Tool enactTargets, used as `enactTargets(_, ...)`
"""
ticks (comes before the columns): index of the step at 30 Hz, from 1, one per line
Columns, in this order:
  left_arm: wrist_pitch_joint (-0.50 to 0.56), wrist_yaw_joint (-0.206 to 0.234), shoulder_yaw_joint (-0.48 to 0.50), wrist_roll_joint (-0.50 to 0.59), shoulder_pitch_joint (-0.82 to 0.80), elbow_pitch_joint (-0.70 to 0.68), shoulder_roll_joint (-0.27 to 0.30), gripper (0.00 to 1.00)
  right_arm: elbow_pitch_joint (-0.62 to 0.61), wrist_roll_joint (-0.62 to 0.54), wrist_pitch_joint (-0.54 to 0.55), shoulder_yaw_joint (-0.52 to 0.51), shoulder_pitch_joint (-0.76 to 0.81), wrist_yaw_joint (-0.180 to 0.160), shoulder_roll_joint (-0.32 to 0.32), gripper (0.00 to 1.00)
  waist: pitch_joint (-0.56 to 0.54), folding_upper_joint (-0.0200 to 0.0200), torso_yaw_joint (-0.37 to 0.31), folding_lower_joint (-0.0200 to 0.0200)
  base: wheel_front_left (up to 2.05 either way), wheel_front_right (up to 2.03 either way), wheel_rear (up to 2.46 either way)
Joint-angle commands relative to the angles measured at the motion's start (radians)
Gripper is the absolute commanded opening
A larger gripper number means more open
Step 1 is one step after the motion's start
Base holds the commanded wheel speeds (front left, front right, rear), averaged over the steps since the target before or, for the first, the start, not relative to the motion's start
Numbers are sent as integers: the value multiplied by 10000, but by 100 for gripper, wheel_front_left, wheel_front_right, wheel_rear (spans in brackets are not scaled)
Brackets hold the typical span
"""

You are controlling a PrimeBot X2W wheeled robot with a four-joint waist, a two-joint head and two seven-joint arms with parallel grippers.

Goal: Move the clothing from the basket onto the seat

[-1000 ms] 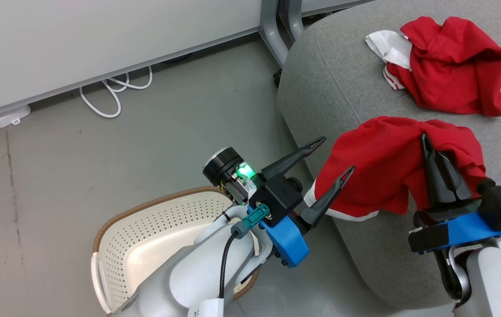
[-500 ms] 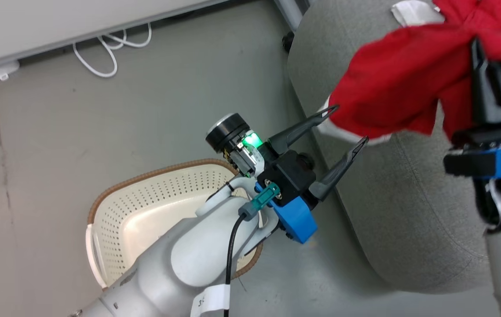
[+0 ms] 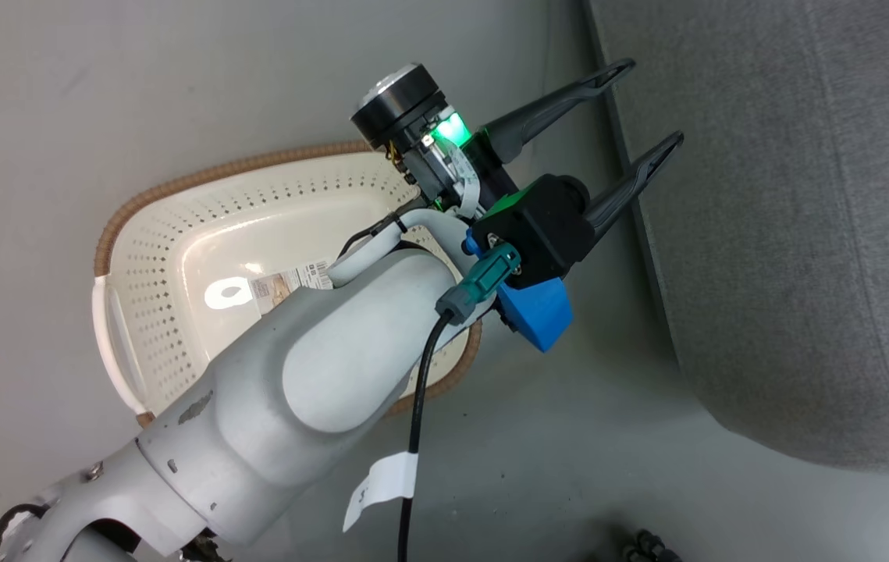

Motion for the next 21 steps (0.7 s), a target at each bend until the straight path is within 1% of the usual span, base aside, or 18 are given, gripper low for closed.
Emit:
enactTargets(1,33,-69,-52,100,-333,-100,79,100,300,-44,-8,-185,-243,1,-435,0,1029,0,104,-2,0,0,0)
enactTargets(2,33,-69,-52,100,-333,-100,79,100,300,-44,-8,-185,-243,1,-435,0,1029,0,104,-2,0,0,0)
enactTargets(4,71,-70,-87,162,-474,-156,118,100,776,-114,-8,-446,-264,1,-809,0,1268,0,118,-2,0,0,0)
enactTargets(6,113,-71,-112,170,-591,-232,123,100,1291,-129,-8,-828,-153,1,-1035,0,1462,0,123,-2,0,0,0)
enactTargets(10,120,-65,-126,161,-714,-331,199,100,2367,-443,-9,-1119,378,1,-1195,0,1702,0,107,-2,0,0,0)
enactTargets(14,100,-27,-172,117,-694,-348,230,100,2939,-719,-7,-1214,813,0,-919,0,1793,0,123,-2,0,0,0)
enactTargets(21,78,17,-239,58,-701,-324,285,100,3259,-1074,-7,-1194,1482,1,-291,0,1779,0,170,-2,0,0,0)
